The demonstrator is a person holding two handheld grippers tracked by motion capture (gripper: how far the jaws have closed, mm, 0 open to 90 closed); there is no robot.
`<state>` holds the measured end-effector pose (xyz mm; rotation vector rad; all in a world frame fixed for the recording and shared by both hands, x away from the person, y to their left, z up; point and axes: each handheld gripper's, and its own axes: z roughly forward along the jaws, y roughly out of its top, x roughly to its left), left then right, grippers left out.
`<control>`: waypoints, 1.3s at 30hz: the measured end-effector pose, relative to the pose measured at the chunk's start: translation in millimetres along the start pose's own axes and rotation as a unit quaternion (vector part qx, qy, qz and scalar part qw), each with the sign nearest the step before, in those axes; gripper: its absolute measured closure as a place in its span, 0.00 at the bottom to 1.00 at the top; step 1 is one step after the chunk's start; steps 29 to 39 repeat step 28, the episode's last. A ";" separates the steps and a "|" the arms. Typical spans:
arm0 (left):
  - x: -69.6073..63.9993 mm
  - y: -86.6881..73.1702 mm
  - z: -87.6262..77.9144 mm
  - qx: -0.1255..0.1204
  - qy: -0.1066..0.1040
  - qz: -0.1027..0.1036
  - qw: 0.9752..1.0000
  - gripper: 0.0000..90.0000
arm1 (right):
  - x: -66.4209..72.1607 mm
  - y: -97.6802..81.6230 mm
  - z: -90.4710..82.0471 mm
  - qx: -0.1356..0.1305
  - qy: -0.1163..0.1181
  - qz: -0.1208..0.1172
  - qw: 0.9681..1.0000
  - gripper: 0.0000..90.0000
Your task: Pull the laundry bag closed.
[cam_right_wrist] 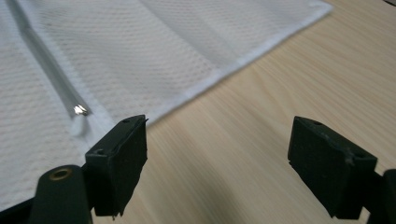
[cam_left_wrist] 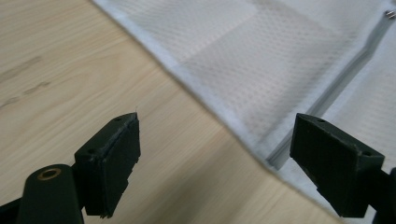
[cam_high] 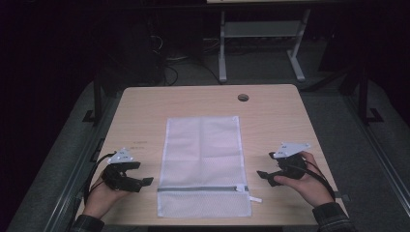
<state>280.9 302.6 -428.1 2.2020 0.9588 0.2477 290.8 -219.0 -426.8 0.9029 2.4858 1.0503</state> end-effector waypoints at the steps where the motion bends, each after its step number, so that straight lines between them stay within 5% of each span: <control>1: 1.5 -2.2 -0.7 0.002 0.005 0.001 1.000 0.17 | -2.4 -3.8 -1.2 -0.003 -0.003 0.005 1.000 0.20; 12: 17.7 -17.8 2.9 0.016 0.032 -0.006 0.999 0.16 | -30.1 -27.8 6.4 0.000 -0.030 0.040 0.999 0.22; 39: 18.6 -19.2 7.8 0.029 0.040 -0.002 0.999 0.15 | -35.7 -33.2 9.0 0.006 -0.034 0.050 0.998 0.21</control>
